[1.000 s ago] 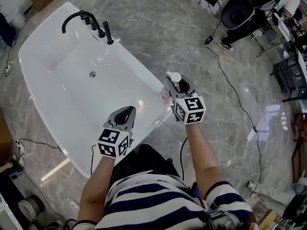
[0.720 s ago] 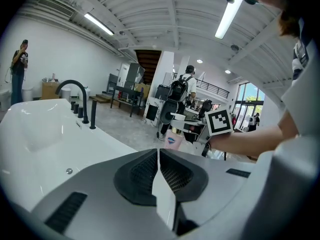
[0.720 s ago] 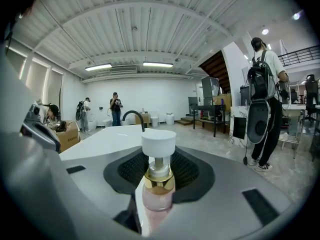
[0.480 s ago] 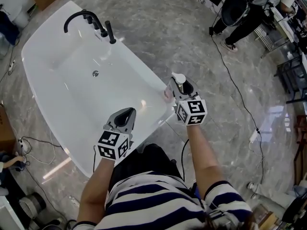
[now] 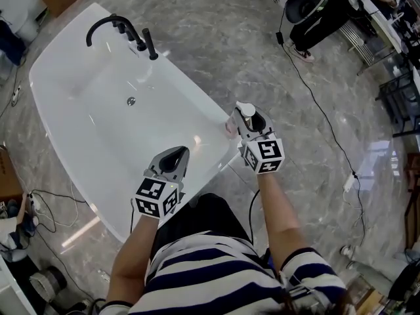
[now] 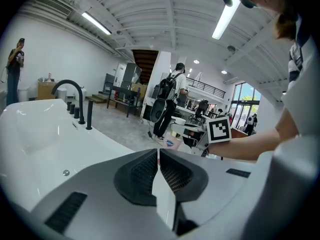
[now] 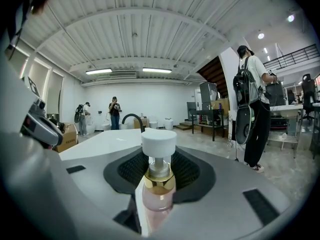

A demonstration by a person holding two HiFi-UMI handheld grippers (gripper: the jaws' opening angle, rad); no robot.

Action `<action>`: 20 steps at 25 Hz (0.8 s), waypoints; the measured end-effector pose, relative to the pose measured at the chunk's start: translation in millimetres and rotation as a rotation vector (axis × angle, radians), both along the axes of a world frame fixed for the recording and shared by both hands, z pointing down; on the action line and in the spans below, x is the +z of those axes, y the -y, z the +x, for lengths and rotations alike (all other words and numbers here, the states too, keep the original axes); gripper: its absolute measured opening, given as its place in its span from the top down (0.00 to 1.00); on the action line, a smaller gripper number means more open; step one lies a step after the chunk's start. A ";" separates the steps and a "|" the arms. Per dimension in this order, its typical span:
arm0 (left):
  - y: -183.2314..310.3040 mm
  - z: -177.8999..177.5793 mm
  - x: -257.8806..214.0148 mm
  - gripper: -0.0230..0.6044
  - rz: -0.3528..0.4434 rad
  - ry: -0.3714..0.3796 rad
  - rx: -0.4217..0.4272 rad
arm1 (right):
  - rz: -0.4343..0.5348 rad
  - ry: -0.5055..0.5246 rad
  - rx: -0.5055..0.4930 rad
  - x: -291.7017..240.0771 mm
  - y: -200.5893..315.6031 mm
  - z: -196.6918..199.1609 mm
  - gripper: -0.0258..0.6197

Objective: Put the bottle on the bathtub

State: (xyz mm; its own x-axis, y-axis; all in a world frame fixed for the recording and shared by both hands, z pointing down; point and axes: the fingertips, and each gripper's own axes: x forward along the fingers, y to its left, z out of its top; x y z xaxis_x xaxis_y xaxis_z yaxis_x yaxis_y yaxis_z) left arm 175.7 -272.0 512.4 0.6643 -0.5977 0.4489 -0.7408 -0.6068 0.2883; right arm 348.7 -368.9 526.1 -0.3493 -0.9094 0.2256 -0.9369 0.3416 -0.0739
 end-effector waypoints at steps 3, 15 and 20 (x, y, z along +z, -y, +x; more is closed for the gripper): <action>-1.1 2.2 0.0 0.92 0.003 0.000 0.009 | 0.004 -0.004 0.002 1.5 -2.4 -1.7 0.72; -5.0 0.7 -8.3 0.92 0.028 -0.001 0.000 | -0.018 -0.031 0.008 1.6 -3.2 -1.0 0.73; -8.1 -0.6 -9.0 0.92 0.034 -0.002 0.000 | -0.035 -0.060 0.005 2.7 -2.7 0.4 0.69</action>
